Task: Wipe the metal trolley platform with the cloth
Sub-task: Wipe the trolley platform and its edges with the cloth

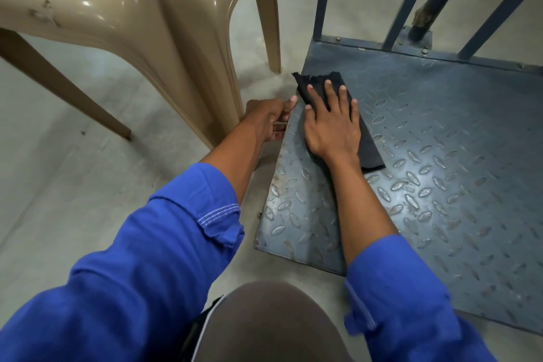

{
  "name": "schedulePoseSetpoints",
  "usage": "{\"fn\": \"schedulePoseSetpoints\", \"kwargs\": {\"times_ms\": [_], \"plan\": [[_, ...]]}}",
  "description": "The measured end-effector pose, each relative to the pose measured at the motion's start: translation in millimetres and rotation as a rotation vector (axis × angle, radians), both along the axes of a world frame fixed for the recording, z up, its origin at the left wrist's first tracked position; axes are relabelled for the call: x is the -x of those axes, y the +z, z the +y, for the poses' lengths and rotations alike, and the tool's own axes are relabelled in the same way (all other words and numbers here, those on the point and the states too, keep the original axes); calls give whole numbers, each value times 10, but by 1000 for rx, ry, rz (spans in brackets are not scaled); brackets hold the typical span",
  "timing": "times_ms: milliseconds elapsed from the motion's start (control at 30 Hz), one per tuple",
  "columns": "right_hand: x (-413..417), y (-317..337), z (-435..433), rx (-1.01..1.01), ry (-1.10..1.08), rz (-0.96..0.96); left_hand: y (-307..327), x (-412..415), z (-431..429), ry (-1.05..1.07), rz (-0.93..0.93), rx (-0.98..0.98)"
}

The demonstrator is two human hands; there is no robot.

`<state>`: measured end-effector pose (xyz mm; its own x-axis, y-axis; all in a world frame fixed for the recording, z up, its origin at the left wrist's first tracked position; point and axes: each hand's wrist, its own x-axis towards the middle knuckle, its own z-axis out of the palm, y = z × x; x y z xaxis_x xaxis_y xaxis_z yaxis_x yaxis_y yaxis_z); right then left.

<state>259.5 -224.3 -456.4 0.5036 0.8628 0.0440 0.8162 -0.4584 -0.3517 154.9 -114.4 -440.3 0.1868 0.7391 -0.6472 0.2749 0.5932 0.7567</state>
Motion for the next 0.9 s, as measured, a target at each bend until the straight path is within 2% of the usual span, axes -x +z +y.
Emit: {"fn": "schedulePoseSetpoints", "kwargs": {"times_ms": [100, 200, 300, 400, 533, 733, 900], "plan": [[-35, -48, -144, 13, 30, -44, -8, 15, -6, -3, -3, -9], [-294, -11, 126, 51, 10, -21, -60, -16, -19, 9, 12, -29], [-548, 25, 472, 53, 6, -5, -104, -100, -14, 61, 135, -131], [-646, 89, 595, 89, 116, -13, -51, -152, -52, 18, 271, -246], [-527, 68, 342, 100, 307, -61, -5, -161, -41, 45, 258, -250], [-716, 111, 463, 52, -9, -28, -216, -179, 85, 19, 182, -119], [-340, 51, -42, 46, 47, -49, 14, -217, 77, -60, 347, -245]]}}
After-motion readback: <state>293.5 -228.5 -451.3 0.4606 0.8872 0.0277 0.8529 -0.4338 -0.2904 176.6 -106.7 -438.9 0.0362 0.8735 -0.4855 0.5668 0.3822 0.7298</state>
